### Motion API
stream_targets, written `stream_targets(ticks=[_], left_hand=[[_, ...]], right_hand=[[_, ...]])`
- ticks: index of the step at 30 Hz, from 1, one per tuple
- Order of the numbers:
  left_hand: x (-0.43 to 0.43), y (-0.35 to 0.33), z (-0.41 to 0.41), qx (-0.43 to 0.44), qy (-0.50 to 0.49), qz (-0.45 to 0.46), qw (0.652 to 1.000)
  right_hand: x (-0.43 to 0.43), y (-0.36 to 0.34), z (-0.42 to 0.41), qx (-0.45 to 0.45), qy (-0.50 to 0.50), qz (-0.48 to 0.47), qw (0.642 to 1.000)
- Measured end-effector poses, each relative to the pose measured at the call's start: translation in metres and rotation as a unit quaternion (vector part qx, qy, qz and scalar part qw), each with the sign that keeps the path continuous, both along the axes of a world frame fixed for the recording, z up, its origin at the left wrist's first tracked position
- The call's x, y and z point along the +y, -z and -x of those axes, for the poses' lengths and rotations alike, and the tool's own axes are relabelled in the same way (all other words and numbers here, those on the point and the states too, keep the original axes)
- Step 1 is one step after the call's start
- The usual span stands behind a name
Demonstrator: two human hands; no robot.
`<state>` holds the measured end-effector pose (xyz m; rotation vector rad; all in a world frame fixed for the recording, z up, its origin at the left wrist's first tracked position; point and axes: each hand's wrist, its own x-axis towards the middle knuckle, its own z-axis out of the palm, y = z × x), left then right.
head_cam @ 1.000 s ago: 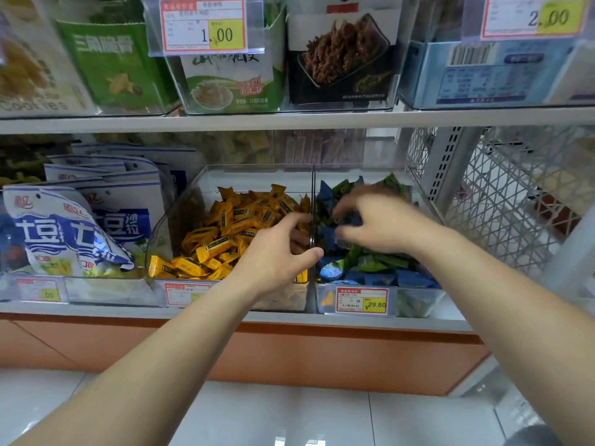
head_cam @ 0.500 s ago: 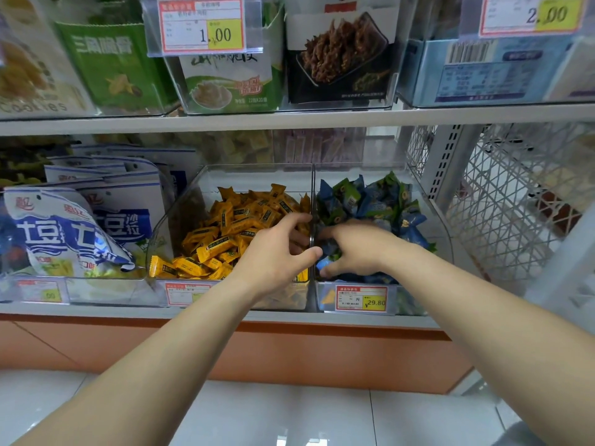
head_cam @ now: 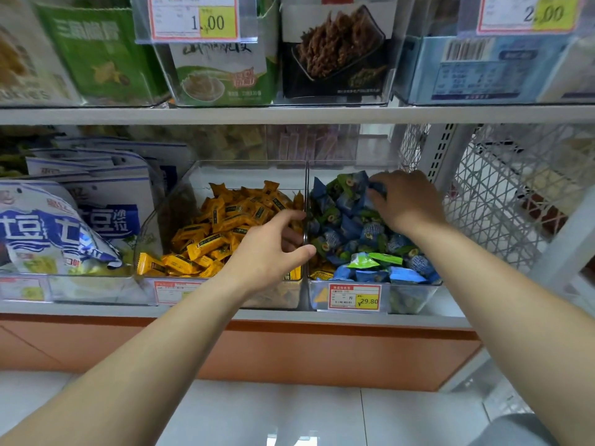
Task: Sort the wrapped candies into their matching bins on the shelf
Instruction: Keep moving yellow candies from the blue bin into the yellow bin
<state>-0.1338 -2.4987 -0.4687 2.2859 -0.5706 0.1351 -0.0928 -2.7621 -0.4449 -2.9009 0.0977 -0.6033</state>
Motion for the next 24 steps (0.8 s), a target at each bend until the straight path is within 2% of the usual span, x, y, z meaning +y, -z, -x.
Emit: stream_targets(ticks=[1,3,5,7,8,10,12,13,15,24], left_hand=[[0.000,0.000,0.000,0.002,0.000,0.001,1.000],[0.000,0.000,0.000,0.004,0.001,0.002,1.000],[0.001,0.000,0.000,0.003,0.000,0.000,1.000],[0.000,0.000,0.000,0.002,-0.001,-0.001,1.000],[0.000,0.000,0.000,0.001,-0.001,-0.001,1.000],[0.000,-0.001,0.001,-0.002,-0.001,-0.001,1.000],[0.000,-0.001,0.001,-0.004,-0.002,-0.003,1.000],[-0.001,-0.001,0.001,-0.006,-0.002,-0.005,1.000],[-0.001,-0.001,0.001,-0.009,-0.002,-0.006,1.000],[0.001,0.003,0.000,0.000,0.002,-0.001,1.000]], right_hand=[[0.002,0.001,-0.002,0.045,0.009,0.026,0.999],[0.009,-0.004,-0.003,0.069,0.021,0.045,0.996],[0.019,-0.011,0.001,-0.012,-0.009,0.048,0.999],[0.032,-0.013,0.010,-0.106,-0.093,0.016,0.990],[0.039,-0.013,0.013,-0.091,-0.142,-0.016,0.985],[0.053,-0.005,0.019,0.056,-0.217,-0.068,0.972],[0.062,0.008,0.019,0.202,-0.241,0.004,0.949],[0.063,0.015,0.017,0.228,-0.235,0.069,0.942],[0.065,0.022,0.013,0.239,-0.212,0.140,0.937],[0.072,0.022,-0.005,0.265,-0.191,0.146,0.934]])
